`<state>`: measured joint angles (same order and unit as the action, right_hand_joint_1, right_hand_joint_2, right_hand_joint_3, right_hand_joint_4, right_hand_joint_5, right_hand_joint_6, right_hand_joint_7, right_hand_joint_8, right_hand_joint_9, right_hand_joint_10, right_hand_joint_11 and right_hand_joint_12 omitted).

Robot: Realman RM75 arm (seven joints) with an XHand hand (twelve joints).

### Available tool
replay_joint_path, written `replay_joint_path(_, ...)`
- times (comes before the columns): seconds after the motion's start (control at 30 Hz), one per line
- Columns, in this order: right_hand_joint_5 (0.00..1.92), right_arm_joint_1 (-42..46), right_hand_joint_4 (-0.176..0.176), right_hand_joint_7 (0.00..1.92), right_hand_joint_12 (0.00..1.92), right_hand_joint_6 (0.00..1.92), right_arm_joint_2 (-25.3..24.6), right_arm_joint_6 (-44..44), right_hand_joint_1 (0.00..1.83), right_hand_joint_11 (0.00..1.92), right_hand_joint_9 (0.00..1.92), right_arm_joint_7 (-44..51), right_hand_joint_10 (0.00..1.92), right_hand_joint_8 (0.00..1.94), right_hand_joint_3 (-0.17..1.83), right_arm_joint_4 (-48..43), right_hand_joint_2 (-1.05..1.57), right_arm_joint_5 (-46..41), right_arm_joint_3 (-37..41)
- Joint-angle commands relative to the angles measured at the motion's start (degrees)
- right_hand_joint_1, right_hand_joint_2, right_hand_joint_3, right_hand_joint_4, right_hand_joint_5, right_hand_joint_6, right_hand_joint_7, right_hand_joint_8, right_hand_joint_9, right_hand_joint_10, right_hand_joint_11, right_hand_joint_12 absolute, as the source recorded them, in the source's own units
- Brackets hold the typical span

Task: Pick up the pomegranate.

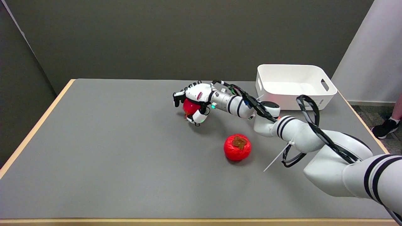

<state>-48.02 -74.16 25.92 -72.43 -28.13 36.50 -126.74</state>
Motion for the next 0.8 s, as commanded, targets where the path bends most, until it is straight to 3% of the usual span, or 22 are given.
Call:
replay_joint_path(0.03,0.37,0.58,0.176,0.56,1.52,1.24,0.46,6.31,1.13,0.49,0.51,2.79,1.02,0.82,0.89,-0.99,0.95,-0.25,3.28)
replay_joint_path(0.1,0.40,0.88,0.176,0.60,1.56,1.28,0.75,7.27,1.14,0.53,0.54,2.79,1.07,0.93,0.86,-1.42,0.97,-0.30,4.19)
replay_joint_path(0.17,0.53,1.21,0.141,0.63,1.59,1.70,1.02,8.15,0.79,0.56,0.57,2.79,1.09,1.00,0.32,-1.95,1.22,-0.33,5.17)
replay_joint_path(0.23,0.53,1.40,-0.064,0.70,1.61,1.78,1.26,9.11,1.06,0.59,0.58,2.79,1.10,1.25,0.22,-2.23,1.23,-0.33,6.31)
replay_joint_path(0.27,0.53,1.46,-0.120,0.72,1.61,1.80,1.39,9.71,1.13,0.61,0.59,2.79,1.10,1.31,0.20,-2.23,1.23,-0.33,6.87)
replay_joint_path(0.8,0.56,2.83,-0.102,0.78,1.57,1.74,4.34,13.42,1.15,0.69,0.67,2.79,1.10,1.27,0.22,-3.59,1.19,-2.32,11.04)
